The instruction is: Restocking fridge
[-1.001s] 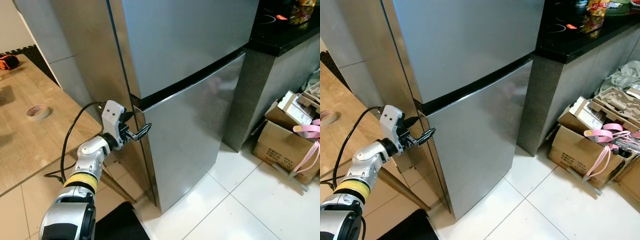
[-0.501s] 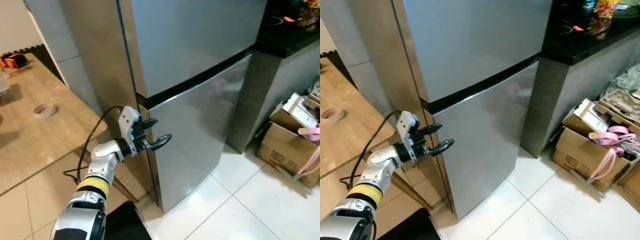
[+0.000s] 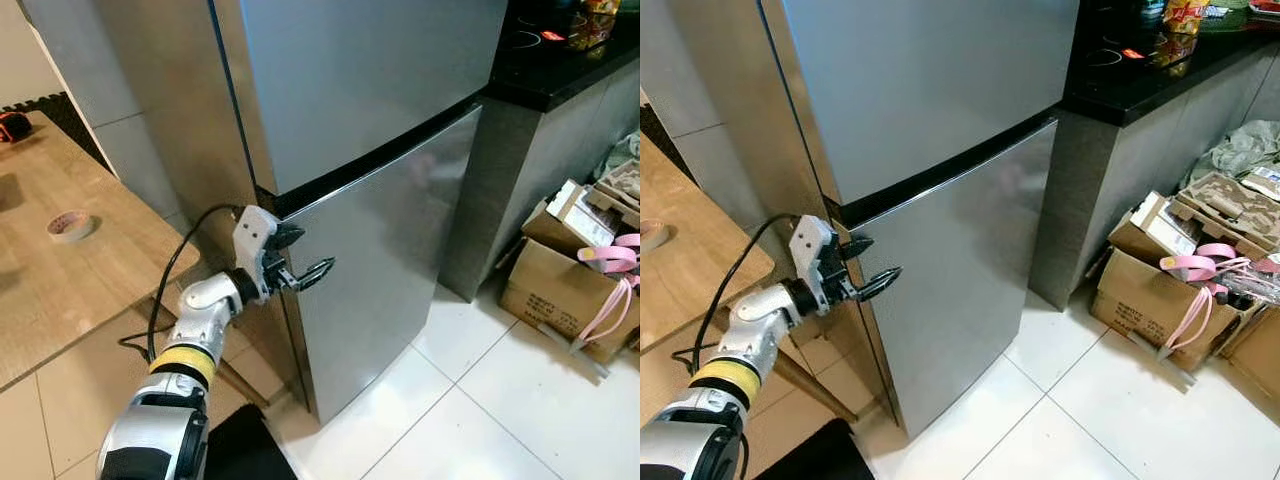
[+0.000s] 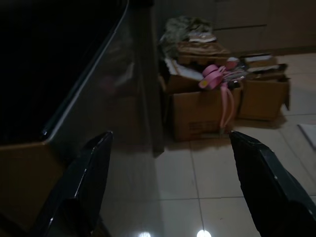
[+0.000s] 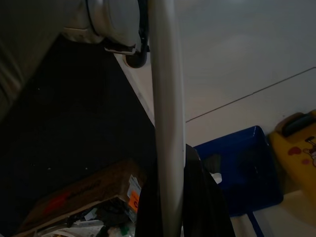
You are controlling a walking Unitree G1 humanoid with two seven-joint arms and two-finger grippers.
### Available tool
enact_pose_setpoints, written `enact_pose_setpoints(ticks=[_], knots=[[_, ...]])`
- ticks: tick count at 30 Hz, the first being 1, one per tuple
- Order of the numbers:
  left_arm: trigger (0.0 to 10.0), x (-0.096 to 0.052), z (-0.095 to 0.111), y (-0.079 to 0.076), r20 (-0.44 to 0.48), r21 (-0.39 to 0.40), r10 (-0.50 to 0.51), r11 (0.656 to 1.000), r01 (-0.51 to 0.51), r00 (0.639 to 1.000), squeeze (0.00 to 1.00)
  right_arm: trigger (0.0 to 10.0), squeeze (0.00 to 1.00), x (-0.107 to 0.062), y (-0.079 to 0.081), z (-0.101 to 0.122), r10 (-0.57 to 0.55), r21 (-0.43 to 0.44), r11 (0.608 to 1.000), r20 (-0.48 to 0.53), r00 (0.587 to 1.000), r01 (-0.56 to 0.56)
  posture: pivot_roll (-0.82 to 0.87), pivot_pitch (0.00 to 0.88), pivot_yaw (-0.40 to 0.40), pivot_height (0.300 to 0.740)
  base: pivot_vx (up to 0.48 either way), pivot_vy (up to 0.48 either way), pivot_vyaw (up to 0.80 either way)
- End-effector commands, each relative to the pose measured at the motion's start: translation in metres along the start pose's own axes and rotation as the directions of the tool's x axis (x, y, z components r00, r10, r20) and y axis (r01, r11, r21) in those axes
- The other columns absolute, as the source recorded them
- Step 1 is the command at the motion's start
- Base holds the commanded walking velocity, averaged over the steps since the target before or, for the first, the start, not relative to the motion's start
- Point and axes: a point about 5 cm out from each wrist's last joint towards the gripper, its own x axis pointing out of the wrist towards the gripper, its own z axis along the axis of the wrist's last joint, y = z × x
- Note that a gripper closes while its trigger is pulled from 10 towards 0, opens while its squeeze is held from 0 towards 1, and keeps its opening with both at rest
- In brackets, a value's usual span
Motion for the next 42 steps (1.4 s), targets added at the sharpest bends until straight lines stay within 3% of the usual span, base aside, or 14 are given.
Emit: enact_pose_setpoints(ticks=[1, 5, 9, 12, 16, 19, 24, 27, 35, 42], knots=[[10.0, -0.011, -0.01, -0.003, -0.062, -0.018, -0.059, 0.998, 0.058, 0.996, 0.0, 10.0, 0.0, 0.0, 0.001, -0.001, 0.004, 0.006, 1.0, 0.001, 1.0, -0.004, -0.12, 0.064, 0.045, 0.74, 0.0, 0.0, 0.0], [10.0, -0.024, -0.024, -0.009, -0.172, 0.0, -0.133, 0.991, 0.135, 0.976, 0.0, 10.0, 0.0, 0.0, 0.001, 0.0, 0.005, 0.004, 1.0, 0.003, 1.0, -0.005, -0.12, 0.054, 0.042, 0.74, 0.0, 0.0, 0.0], [10.0, -0.033, -0.031, -0.004, -0.264, 0.06, -0.106, 0.99, 0.126, 0.959, 0.0, 10.0, 0.0, 0.0, 0.001, 0.002, 0.006, 0.001, 1.0, 0.006, 1.0, -0.006, -0.11, 0.053, 0.041, 0.74, 0.0, 0.0, 0.0], [10.0, -0.036, -0.027, 0.008, -0.282, 0.122, 0.009, 0.992, 0.027, 0.959, 0.0, 10.0, 0.0, 0.001, 0.002, 0.004, 0.008, 0.0, 1.0, 0.01, 1.0, -0.008, -0.11, 0.056, 0.042, 0.74, 0.0, 0.0, 0.0], [10.0, -0.036, -0.025, 0.012, -0.279, 0.142, 0.057, 0.99, -0.017, 0.959, 0.0, 10.0, 0.0, 0.001, 0.003, 0.005, 0.009, -0.001, 1.0, 0.011, 1.0, -0.009, -0.11, 0.056, 0.042, 0.74, 0.0, 0.0, 0.0], [10.0, -0.031, -0.014, 0.027, -0.222, 0.26, 0.271, 0.942, -0.211, 0.937, 0.0, 10.0, 0.0, 0.001, 0.004, 0.004, 0.011, 0.0, 1.0, 0.01, 1.0, -0.011, -0.11, 0.062, 0.043, 0.74, 0.0, 0.0, 0.0], [10.0, -0.02, -0.009, 0.024, -0.097, 0.208, 0.35, 0.923, -0.325, 0.932, 0.0, 10.0, 0.0, 0.001, 0.005, 0.001, 0.013, 0.004, 1.0, 0.006, 1.0, -0.013, -0.12, 0.069, 0.042, 0.74, 0.0, 0.0, 0.0], [10.0, -0.015, -0.01, 0.023, -0.069, 0.174, 0.383, 0.914, -0.367, 0.921, 0.0, 10.0, 0.0, 0.001, 0.005, 0.0, 0.012, 0.005, 1.0, 0.002, 1.0, -0.012, -0.13, 0.074, 0.042, 0.74, 0.0, 0.0, 0.0], [10.0, -0.006, -0.006, 0.024, -0.022, 0.078, 0.436, 0.898, -0.433, 0.9, 0.0, 10.0, 0.0, 0.0, 0.003, -0.004, 0.008, 0.008, 1.0, -0.003, 1.0, -0.008, -0.14, 0.085, 0.037, 0.74, 0.0, 0.0, 0.0], [10.0, -0.008, -0.001, 0.034, -0.03, 0.065, 0.484, 0.874, -0.482, 0.874, 0.0, 10.0, 0.0, -0.001, 0.001, -0.009, 0.004, 0.005, 1.0, -0.012, 1.0, -0.003, -0.14, 0.106, 0.033, 0.74, 0.0, 0.0, 0.0]])
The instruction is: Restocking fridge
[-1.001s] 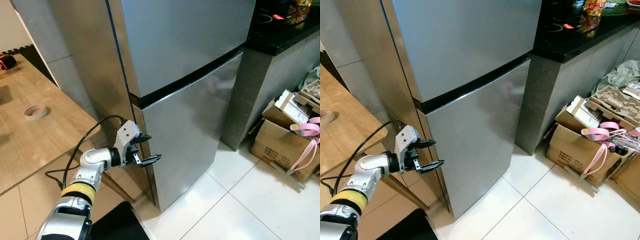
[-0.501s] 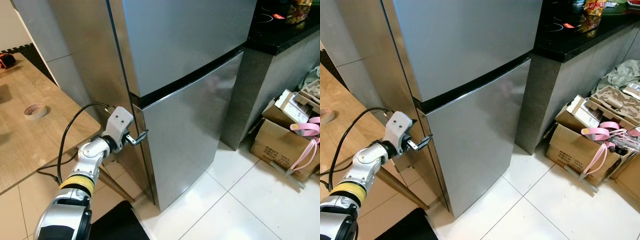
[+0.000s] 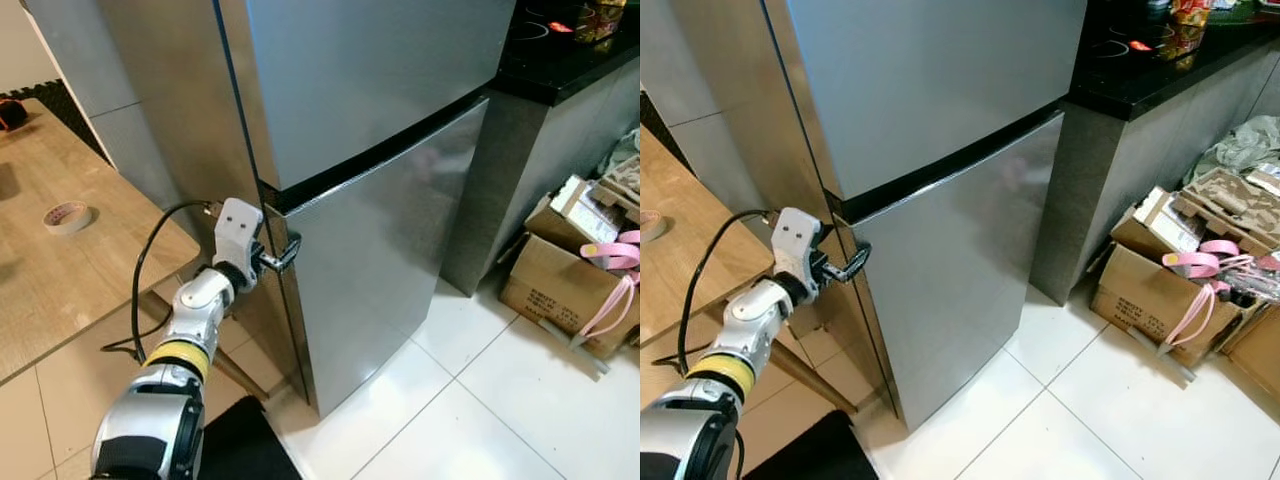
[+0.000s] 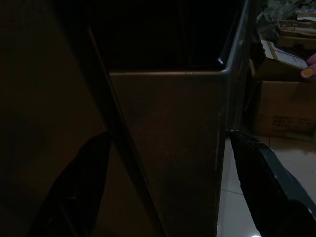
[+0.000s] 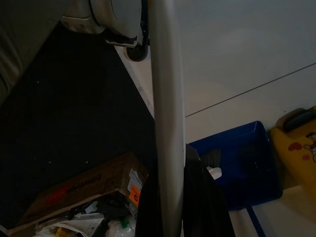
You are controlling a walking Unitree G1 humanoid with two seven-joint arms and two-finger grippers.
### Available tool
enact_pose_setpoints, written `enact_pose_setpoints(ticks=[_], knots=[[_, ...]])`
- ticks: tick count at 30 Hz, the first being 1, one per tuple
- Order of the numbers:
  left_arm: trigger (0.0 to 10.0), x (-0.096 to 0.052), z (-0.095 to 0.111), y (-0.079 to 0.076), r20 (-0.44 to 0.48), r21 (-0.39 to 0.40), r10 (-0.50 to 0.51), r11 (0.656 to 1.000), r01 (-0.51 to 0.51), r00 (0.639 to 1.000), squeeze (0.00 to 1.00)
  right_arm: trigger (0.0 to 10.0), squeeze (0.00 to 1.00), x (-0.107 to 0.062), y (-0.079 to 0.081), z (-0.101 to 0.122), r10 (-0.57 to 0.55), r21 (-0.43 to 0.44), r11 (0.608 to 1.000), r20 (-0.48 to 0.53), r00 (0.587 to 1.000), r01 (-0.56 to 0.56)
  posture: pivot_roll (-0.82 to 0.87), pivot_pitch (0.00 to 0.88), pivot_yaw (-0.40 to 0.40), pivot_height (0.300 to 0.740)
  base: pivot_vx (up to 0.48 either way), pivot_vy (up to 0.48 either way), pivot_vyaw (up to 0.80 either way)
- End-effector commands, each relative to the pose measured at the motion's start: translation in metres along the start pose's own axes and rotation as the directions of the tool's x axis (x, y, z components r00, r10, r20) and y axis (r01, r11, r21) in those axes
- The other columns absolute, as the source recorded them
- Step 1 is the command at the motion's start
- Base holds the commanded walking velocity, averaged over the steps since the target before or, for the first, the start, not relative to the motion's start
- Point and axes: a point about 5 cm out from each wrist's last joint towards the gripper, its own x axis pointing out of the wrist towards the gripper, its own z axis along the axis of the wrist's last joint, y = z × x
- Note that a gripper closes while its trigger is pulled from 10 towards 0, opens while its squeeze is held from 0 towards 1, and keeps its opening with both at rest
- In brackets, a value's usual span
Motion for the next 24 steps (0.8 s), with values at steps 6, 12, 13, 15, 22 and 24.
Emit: enact_pose_setpoints(ticks=[6, 12, 13, 15, 22, 24], knots=[[10.0, 0.0, 0.008, 0.017, 0.01, -0.059, 0.088, 0.994, -0.087, 0.996, 0.0, 10.0, 0.0, -0.002, -0.003, -0.011, -0.006, 0.003, 1.0, -0.02, 1.0, 0.006, -0.15, 0.123, 0.031, 0.74, 0.0, 0.0, 0.0], [10.0, 0.006, 0.015, 0.009, 0.071, -0.141, -0.031, 0.989, 0.041, 0.997, 0.0, 10.0, 0.0, -0.002, -0.004, -0.013, -0.007, 0.0, 1.0, -0.022, 1.0, 0.007, -0.15, 0.13, 0.031, 0.74, 0.0, 0.0, 0.0], [10.0, 0.008, 0.018, 0.001, 0.102, -0.15, -0.133, 0.978, 0.147, 0.986, 0.0, 10.0, 0.0, -0.002, -0.004, -0.012, -0.008, -0.001, 1.0, -0.02, 1.0, 0.008, -0.15, 0.13, 0.031, 0.74, 0.0, 0.0, 0.0], [10.0, 0.009, 0.019, -0.003, 0.112, -0.15, -0.176, 0.97, 0.192, 0.978, 0.0, 10.0, 0.0, -0.002, -0.004, -0.012, -0.009, -0.001, 1.0, -0.019, 1.0, 0.009, -0.15, 0.13, 0.031, 0.74, 0.0, 0.0, 0.0], [10.0, 0.007, 0.019, -0.019, 0.134, -0.139, -0.426, 0.886, 0.443, 0.895, 0.0, 10.0, 0.0, -0.002, -0.003, -0.009, -0.009, 0.001, 1.0, -0.01, 1.0, 0.009, -0.15, 0.125, 0.036, 0.74, 0.0, 0.0, 0.0], [10.0, 0.006, 0.019, -0.019, 0.128, -0.136, -0.441, 0.879, 0.456, 0.888, 0.0, 10.0, 0.0, -0.002, -0.003, -0.009, -0.009, 0.002, 1.0, -0.01, 1.0, 0.009, -0.15, 0.125, 0.036, 0.74, 0.0, 0.0, 0.0]])
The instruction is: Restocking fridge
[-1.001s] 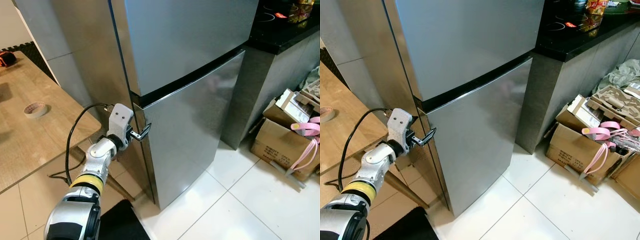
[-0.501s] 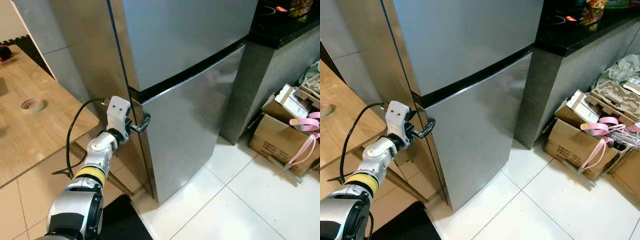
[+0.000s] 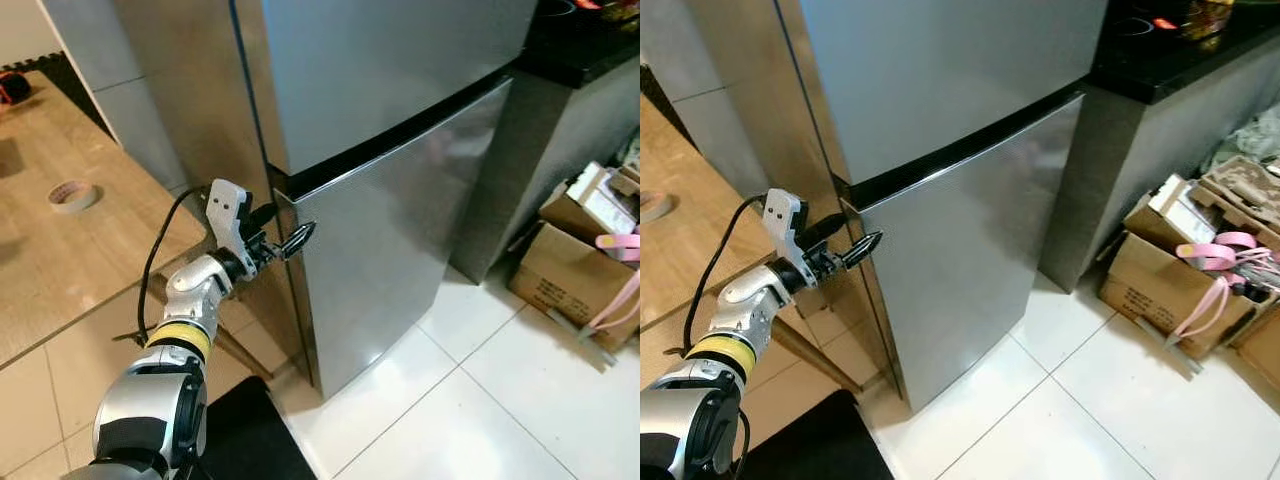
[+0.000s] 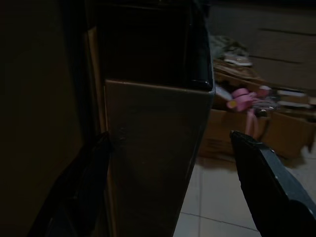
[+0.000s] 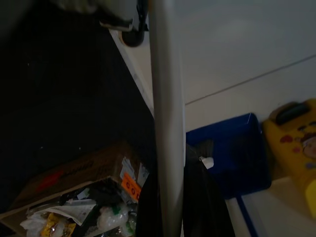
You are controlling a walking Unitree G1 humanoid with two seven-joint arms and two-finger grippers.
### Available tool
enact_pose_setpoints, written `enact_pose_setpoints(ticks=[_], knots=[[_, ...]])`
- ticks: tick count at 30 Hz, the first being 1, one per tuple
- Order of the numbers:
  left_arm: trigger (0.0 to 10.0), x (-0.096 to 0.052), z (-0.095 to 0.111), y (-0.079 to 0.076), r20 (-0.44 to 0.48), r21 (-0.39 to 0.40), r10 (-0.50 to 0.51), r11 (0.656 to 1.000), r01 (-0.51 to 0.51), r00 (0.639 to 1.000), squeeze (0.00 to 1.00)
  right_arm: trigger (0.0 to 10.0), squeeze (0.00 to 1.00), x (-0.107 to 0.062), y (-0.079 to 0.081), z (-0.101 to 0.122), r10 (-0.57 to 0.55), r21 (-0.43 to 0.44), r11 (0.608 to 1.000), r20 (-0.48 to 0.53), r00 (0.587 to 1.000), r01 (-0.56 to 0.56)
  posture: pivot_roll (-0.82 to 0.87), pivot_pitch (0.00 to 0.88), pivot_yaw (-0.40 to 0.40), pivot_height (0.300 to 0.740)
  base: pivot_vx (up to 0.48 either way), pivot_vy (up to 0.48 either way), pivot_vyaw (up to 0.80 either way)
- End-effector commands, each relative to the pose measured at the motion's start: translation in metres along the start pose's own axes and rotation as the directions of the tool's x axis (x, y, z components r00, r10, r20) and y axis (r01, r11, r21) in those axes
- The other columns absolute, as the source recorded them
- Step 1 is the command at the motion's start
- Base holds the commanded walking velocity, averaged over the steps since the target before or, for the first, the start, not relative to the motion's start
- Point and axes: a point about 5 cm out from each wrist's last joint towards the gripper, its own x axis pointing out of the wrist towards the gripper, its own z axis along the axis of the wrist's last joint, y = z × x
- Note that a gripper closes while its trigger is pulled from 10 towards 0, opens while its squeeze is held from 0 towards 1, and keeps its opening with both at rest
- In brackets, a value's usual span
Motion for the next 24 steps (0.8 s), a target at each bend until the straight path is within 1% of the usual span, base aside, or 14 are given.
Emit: enact_pose_setpoints(ticks=[1, 4, 5, 7, 8, 9, 10, 12, 15, 18, 24], knots=[[10.0, 0.005, -0.006, -0.011, -0.054, -0.001, -0.125, 0.992, 0.125, 0.991, 0.0, 10.0, 0.0, 0.0, 0.002, -0.007, 0.003, 0.008, 1.0, -0.014, 1.0, -0.003, -0.15, 0.124, 0.037, 0.74, 0.0, 0.0, 0.0], [10.0, 0.004, -0.005, -0.012, -0.055, -0.008, -0.163, 0.987, 0.163, 0.985, 0.0, 10.0, 0.0, 0.0, 0.002, -0.007, 0.003, 0.009, 1.0, -0.015, 1.0, -0.003, -0.15, 0.124, 0.037, 0.74, 0.0, 0.0, 0.0], [10.0, 0.005, -0.004, -0.015, -0.05, -0.016, -0.209, 0.978, 0.209, 0.977, 0.0, 10.0, 0.0, 0.0, 0.002, -0.008, 0.001, 0.011, 1.0, -0.016, 1.0, -0.001, -0.15, 0.121, 0.04, 0.74, 0.0, 0.0, 0.0], [10.0, 0.007, -0.005, -0.018, -0.048, -0.022, -0.237, 0.971, 0.237, 0.97, 0.0, 10.0, 0.0, 0.0, 0.002, -0.008, 0.0, 0.012, 1.0, -0.016, 1.0, 0.001, -0.15, 0.121, 0.04, 0.74, 0.0, 0.0, 0.0], [10.0, 0.008, -0.008, -0.022, -0.052, -0.024, -0.261, 0.965, 0.26, 0.964, 0.0, 10.0, 0.0, 0.0, 0.002, -0.008, -0.001, 0.013, 1.0, -0.016, 1.0, 0.001, -0.15, 0.116, 0.042, 0.74, 0.0, 0.0, 0.0], [10.0, 0.008, -0.008, -0.022, -0.052, -0.024, -0.261, 0.965, 0.26, 0.964, 0.0, 10.0, 0.0, 0.0, 0.002, -0.008, -0.001, 0.013, 1.0, -0.016, 1.0, 0.001, -0.15, 0.116, 0.042, 0.74, 0.0, 0.0, 0.0], [10.0, 0.01, -0.012, -0.03, -0.055, -0.031, -0.303, 0.953, 0.301, 0.951, 0.0, 10.0, 0.0, 0.0, 0.002, -0.007, -0.001, 0.014, 1.0, -0.015, 1.0, 0.001, -0.15, 0.116, 0.042, 0.74, 0.0, 0.0, 0.0], [10.0, 0.01, -0.013, -0.031, -0.055, -0.034, -0.313, 0.95, 0.311, 0.948, 0.0, 10.0, 0.0, 0.0, 0.002, -0.007, -0.001, 0.015, 1.0, -0.015, 1.0, 0.001, -0.15, 0.116, 0.042, 0.74, 0.0, 0.0, 0.0], [10.0, 0.014, -0.017, -0.039, -0.048, -0.045, -0.344, 0.939, 0.342, 0.938, 0.0, 10.0, 0.0, 0.0, 0.003, -0.006, 0.0, 0.016, 1.0, -0.011, 1.0, 0.0, -0.16, 0.11, 0.043, 0.74, 0.0, 0.0, 0.0], [10.0, 0.015, -0.019, -0.043, -0.043, -0.049, -0.365, 0.931, 0.363, 0.93, 0.0, 10.0, 0.0, 0.0, 0.002, -0.005, 0.0, 0.017, 1.0, -0.009, 1.0, 0.0, -0.16, 0.11, 0.043, 0.74, 0.0, 0.0, 0.0], [10.0, 0.02, -0.018, -0.05, -0.022, -0.053, -0.399, 0.916, 0.397, 0.917, 0.0, 10.0, 0.0, 0.0, 0.002, -0.005, -0.002, 0.02, 1.0, -0.008, 1.0, 0.002, -0.16, 0.11, 0.045, 0.74, 0.0, 0.0, 0.0]])
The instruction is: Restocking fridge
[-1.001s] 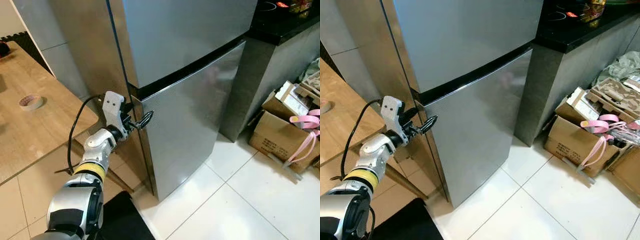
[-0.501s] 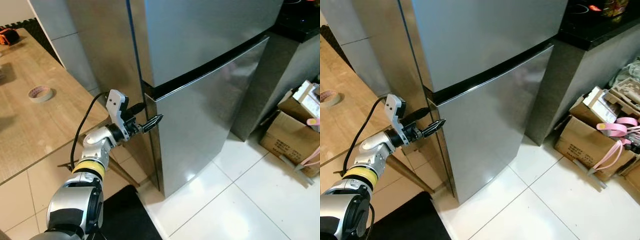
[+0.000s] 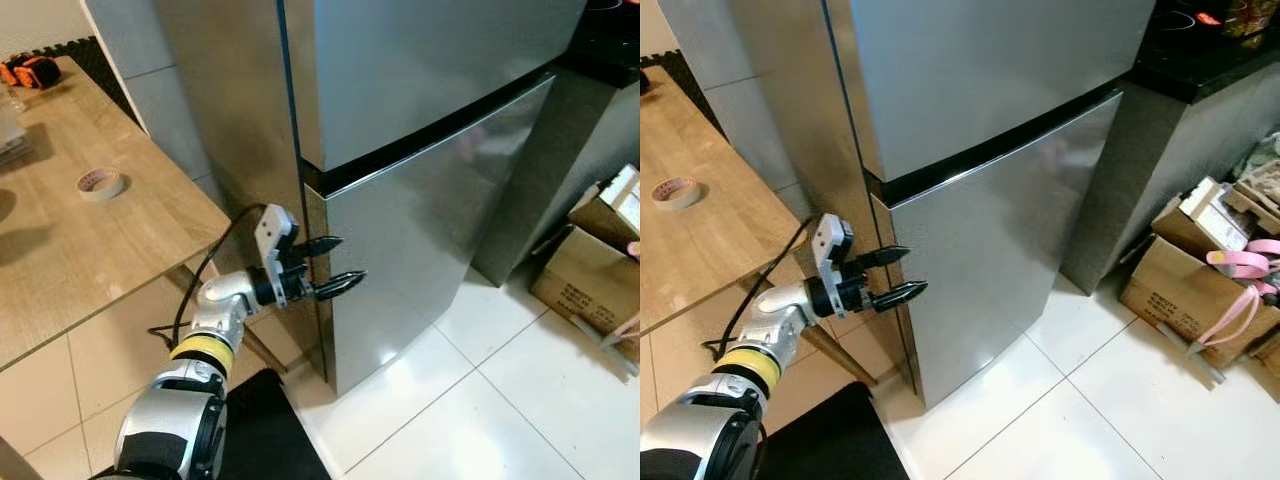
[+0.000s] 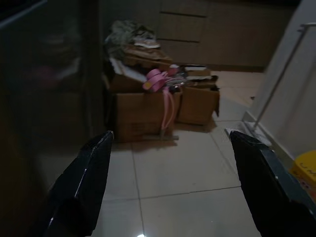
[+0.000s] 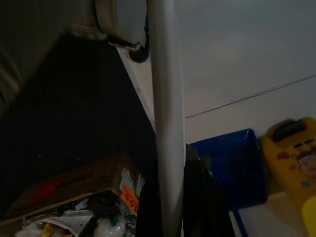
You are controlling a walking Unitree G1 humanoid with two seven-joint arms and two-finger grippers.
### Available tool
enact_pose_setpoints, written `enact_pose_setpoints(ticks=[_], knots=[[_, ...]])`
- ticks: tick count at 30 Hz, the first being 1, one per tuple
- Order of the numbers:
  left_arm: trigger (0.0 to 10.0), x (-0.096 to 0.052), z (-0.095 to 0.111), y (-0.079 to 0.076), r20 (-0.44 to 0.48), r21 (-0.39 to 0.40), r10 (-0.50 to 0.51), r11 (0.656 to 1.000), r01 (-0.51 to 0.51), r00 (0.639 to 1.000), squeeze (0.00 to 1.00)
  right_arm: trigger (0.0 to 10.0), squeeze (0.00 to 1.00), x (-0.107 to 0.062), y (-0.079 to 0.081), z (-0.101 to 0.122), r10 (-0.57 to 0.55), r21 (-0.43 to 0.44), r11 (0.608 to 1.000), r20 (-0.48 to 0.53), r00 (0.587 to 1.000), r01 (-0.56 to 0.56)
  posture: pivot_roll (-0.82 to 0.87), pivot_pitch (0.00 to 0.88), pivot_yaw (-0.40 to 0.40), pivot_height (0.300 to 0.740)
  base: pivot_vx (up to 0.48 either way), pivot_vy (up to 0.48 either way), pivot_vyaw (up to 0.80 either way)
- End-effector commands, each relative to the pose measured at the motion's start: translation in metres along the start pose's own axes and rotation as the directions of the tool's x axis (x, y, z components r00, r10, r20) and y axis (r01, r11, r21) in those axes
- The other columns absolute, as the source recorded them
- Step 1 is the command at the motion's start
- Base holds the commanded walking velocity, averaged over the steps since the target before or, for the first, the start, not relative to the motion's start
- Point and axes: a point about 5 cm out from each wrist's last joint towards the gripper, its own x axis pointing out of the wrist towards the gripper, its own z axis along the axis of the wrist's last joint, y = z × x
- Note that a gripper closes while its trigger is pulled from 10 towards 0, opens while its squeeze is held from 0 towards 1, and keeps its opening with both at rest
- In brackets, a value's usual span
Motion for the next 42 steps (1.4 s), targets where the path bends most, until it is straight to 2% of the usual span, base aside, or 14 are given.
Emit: enact_pose_setpoints(ticks=[1, 8, 10, 14, 20, 24, 26, 28, 30, 32, 33, 34, 37, 42], knots=[[10.0, 0.004, -0.001, -0.003, -0.006, -0.001, -0.026, 1.0, 0.026, 1.0, 0.0, 10.0, 0.0, 0.0, 0.002, -0.007, 0.003, 0.019, 1.0, -0.02, 1.0, -0.003, -0.16, 0.11, 0.045, 0.74, 0.0, 0.0, 0.0], [10.0, 0.001, 0.003, 0.001, -0.011, 0.043, 0.023, 0.999, -0.022, 1.0, 0.0, 10.0, 0.0, 0.0, 0.005, -0.008, 0.01, 0.022, 1.0, -0.021, 1.0, -0.01, -0.15, 0.115, 0.05, 0.74, 0.0, 0.0, 0.0], [10.0, -0.007, 0.003, 0.005, -0.079, 0.099, 0.064, 0.994, -0.057, 0.995, 0.0, 10.0, 0.0, 0.0, 0.006, -0.008, 0.013, 0.023, 1.0, -0.021, 1.0, -0.012, -0.15, 0.114, 0.051, 0.74, 0.0, 0.0, 0.0], [10.0, -0.024, -0.004, 0.007, -0.241, 0.154, 0.05, 0.988, -0.012, 0.969, 0.0, 10.0, 0.0, 0.0, 0.006, -0.007, 0.012, 0.023, 1.0, -0.021, 1.0, -0.011, -0.15, 0.112, 0.049, 0.74, 0.0, 0.0, 0.0], [10.0, -0.046, 0.002, 0.024, -0.379, 0.28, 0.199, 0.955, -0.092, 0.904, 0.0, 10.0, 0.0, 0.001, 0.005, -0.006, 0.01, 0.022, 1.0, -0.019, 1.0, -0.01, -0.15, 0.109, 0.048, 0.74, 0.0, 0.0, 0.0], [10.0, -0.05, 0.009, 0.032, -0.372, 0.328, 0.283, 0.931, -0.159, 0.884, 0.0, 10.0, 0.0, 0.001, 0.005, -0.005, 0.011, 0.022, 1.0, -0.017, 1.0, -0.01, -0.15, 0.109, 0.048, 0.74, 0.0, 0.0, 0.0], [10.0, -0.052, 0.019, 0.041, -0.324, 0.37, 0.372, 0.896, -0.245, 0.87, 0.0, 10.0, 0.0, 0.001, 0.006, -0.005, 0.012, 0.022, 1.0, -0.015, 1.0, -0.011, -0.15, 0.109, 0.048, 0.74, 0.0, 0.0, 0.0], [10.0, -0.052, 0.023, 0.043, -0.294, 0.375, 0.398, 0.884, -0.278, 0.869, 0.0, 10.0, 0.0, 0.001, 0.006, -0.004, 0.012, 0.021, 1.0, -0.014, 1.0, -0.012, -0.14, 0.107, 0.047, 0.74, 0.0, 0.0, 0.0], [10.0, -0.049, 0.028, 0.045, -0.229, 0.343, 0.416, 0.881, -0.327, 0.88, 0.0, 10.0, 0.0, 0.001, 0.006, -0.004, 0.012, 0.02, 1.0, -0.014, 1.0, -0.012, -0.14, 0.108, 0.048, 0.74, 0.0, 0.0, 0.0], [10.0, -0.043, 0.03, 0.045, -0.141, 0.236, 0.419, 0.894, -0.381, 0.897, 0.0, 10.0, 0.0, 0.001, 0.006, -0.004, 0.011, 0.021, 1.0, -0.014, 1.0, -0.011, -0.14, 0.108, 0.048, 0.74, 0.0, 0.0, 0.0], [10.0, -0.04, 0.03, 0.044, -0.106, 0.192, 0.413, 0.901, -0.389, 0.905, 0.37, 10.0, 0.0, 0.001, 0.006, -0.004, 0.011, 0.021, 1.0, -0.013, 1.0, -0.011, -0.14, 0.108, 0.048, 0.74, 0.0, 0.0, 0.0], [10.0, -0.038, 0.028, 0.043, -0.08, 0.144, 0.407, 0.908, -0.394, 0.91, 1.0, 10.0, 0.0, 0.001, 0.006, -0.004, 0.01, 0.02, 1.0, -0.013, 1.0, -0.01, -0.15, 0.11, 0.048, 0.74, 0.0, 0.0, 0.0], [10.0, -0.033, 0.026, 0.041, -0.037, 0.075, 0.403, 0.914, -0.4, 0.914, 1.0, 10.0, 0.0, 0.001, 0.006, -0.004, 0.009, 0.021, 1.0, -0.013, 1.0, -0.009, -0.15, 0.11, 0.048, 0.74, 0.0, 0.0, 0.0], [10.0, -0.031, 0.026, 0.043, -0.004, 0.044, 0.449, 0.893, -0.448, 0.894, 1.0, 10.0, 0.0, 0.001, 0.005, -0.005, 0.008, 0.022, 1.0, -0.015, 1.0, -0.007, -0.15, 0.112, 0.047, 0.74, 0.0, 0.0, 0.0]])
